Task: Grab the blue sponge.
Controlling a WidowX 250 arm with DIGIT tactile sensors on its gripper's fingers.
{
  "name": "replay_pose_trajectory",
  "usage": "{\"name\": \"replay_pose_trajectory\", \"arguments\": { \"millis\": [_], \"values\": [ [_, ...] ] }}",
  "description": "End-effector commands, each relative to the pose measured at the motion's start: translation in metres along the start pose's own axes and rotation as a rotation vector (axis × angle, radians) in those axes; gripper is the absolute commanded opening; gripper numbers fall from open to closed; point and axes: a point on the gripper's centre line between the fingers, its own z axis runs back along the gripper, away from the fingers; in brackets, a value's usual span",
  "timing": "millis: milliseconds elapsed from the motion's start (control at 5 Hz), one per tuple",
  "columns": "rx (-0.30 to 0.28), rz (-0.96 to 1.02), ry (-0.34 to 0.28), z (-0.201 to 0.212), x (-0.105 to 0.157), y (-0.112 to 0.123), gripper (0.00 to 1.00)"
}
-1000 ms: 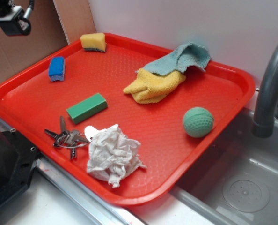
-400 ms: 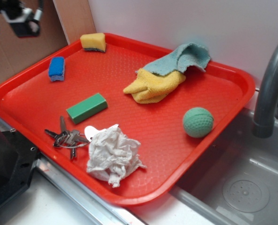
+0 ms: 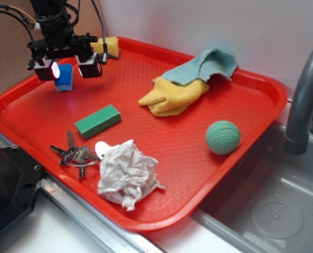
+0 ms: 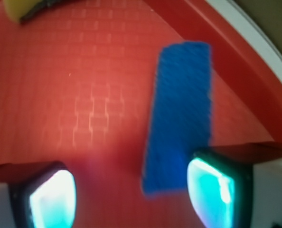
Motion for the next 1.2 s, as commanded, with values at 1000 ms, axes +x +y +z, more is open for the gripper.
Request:
{"name": "replay_pose_trajectory", "arguments": {
  "millis": [1000],
  "values": [
    [-0.111,-0.024,-0.157,0.019,0.016,0.039,1.0]
  ]
}}
